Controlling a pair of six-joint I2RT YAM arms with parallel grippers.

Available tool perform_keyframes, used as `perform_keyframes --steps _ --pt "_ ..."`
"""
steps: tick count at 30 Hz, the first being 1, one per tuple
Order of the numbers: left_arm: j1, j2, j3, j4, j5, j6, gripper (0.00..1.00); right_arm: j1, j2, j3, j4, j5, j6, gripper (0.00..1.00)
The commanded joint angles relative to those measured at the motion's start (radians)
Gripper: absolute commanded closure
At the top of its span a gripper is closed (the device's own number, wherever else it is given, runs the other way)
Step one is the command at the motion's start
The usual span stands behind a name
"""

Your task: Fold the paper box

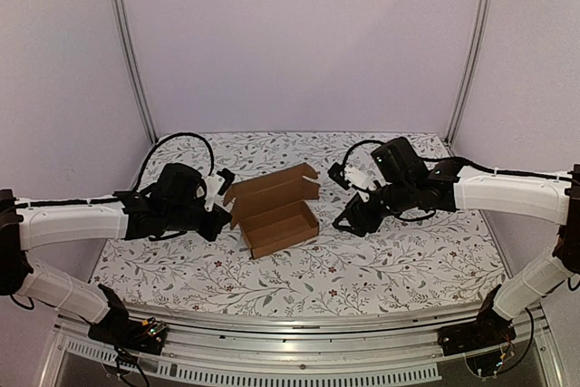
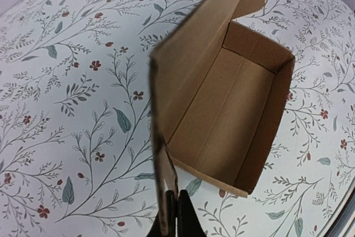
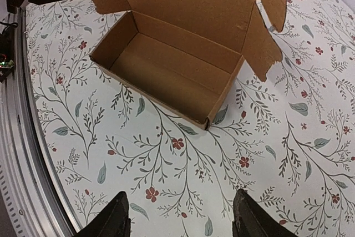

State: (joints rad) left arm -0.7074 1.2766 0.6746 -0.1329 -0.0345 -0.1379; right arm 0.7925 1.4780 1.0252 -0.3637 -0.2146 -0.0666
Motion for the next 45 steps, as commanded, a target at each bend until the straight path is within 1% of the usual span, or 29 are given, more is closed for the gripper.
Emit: perform_keyframes --steps 1,6,10,12,15,20,24,27,30,36,45 --pt "-0.020 -0.012 0.003 0.004 -0.001 0.011 1.00 -0.022 -0.019 0.008 0.028 -0.011 -0.019 0.38" --pt "-0.033 -0.018 0.003 0.000 -0.001 0.017 1.00 -0.060 0.008 0.044 0.032 -0.095 -0.060 0.40" --pt "-0.046 -0.018 0.012 -0.010 0.001 0.028 1.00 -0.086 0.048 0.085 0.041 -0.159 -0.135 0.44" --pt "-0.053 -0.017 0.018 -0.015 0.005 0.031 1.00 -0.114 0.070 0.106 0.060 -0.205 -0.156 0.44" --pt "-0.071 -0.018 0.022 -0.023 0.008 0.034 1.00 -0.145 0.116 0.134 0.090 -0.252 -0.179 0.44" --pt "-0.101 -0.018 0.024 -0.031 0.005 0.035 1.00 -0.161 0.218 0.220 0.093 -0.246 -0.281 0.43" --pt "-0.119 -0.023 0.027 -0.039 0.003 0.036 1.00 -0.212 0.300 0.283 0.117 -0.323 -0.352 0.43" --pt "-0.132 -0.028 0.023 -0.040 0.007 0.037 1.00 -0.234 0.349 0.328 0.121 -0.351 -0.393 0.43" --pt "-0.139 -0.028 0.023 -0.046 0.004 0.039 1.00 -0.254 0.393 0.369 0.105 -0.386 -0.395 0.43" --pt "-0.151 -0.028 0.019 -0.044 0.001 0.046 1.00 -0.257 0.428 0.368 0.105 -0.427 -0.388 0.45" --pt "-0.158 -0.011 0.020 -0.040 0.011 0.047 1.00 -0.258 0.511 0.425 0.117 -0.401 -0.344 0.50"
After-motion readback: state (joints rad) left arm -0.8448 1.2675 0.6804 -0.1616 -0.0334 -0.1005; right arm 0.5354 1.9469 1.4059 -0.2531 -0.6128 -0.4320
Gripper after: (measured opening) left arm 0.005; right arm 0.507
